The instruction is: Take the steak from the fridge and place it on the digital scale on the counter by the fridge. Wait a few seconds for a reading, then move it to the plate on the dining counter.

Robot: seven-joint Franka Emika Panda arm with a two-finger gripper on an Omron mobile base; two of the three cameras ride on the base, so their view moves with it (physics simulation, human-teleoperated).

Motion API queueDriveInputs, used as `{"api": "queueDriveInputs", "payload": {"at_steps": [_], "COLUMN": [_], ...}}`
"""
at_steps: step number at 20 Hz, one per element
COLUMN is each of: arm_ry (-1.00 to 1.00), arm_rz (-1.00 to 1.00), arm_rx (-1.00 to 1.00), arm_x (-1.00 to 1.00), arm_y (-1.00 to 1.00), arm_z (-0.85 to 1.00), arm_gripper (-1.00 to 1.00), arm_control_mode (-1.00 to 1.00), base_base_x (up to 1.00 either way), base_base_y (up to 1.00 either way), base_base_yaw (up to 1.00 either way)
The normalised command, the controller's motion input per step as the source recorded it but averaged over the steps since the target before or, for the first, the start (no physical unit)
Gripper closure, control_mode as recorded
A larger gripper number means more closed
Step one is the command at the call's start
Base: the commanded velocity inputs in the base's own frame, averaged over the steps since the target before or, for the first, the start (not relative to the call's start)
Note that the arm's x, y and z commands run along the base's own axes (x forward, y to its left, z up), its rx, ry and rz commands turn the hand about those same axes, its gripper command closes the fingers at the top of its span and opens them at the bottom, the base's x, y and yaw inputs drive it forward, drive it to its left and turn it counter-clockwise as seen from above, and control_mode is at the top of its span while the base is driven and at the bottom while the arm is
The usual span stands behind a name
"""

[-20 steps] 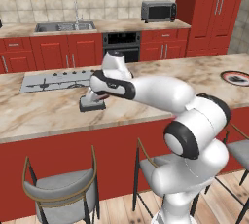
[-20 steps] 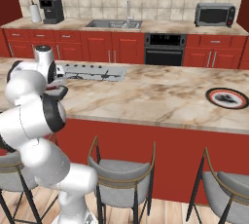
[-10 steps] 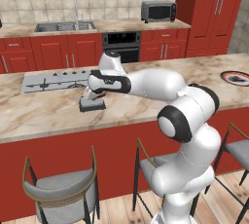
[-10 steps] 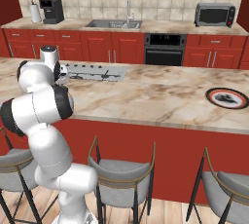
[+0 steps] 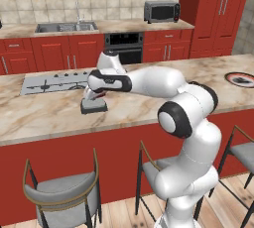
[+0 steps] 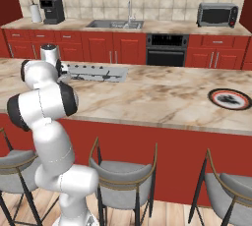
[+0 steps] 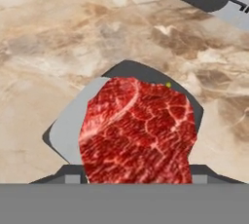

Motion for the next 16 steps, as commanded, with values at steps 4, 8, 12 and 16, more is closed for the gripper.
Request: {"api": "queueDriveInputs", "payload": {"at_steps": [4,8,12,16], "arm_ry": [-0.04,-0.02,0.0,0.0], "arm_rz": [0.0,0.0,0.0,0.0], "arm_rx": [-0.08,-0.05,-0.01,0.0], "arm_x": [-0.68,-0.37,0.08,0.49], "arm_y": [0.0,0.0,0.0,0.0], "arm_z": [-0.41,-0.32,-0.24,-0.1], "arm_gripper": [1.0,1.0,1.0,1.0], "arm_control_mode": [-1.0,-1.0,-1.0,-1.0], "base_base_x": [0.0,0.0,0.0,0.0], "base_base_y": [0.0,0.0,0.0,0.0], "base_base_yaw": [0.0,0.0,0.0,0.0]}}
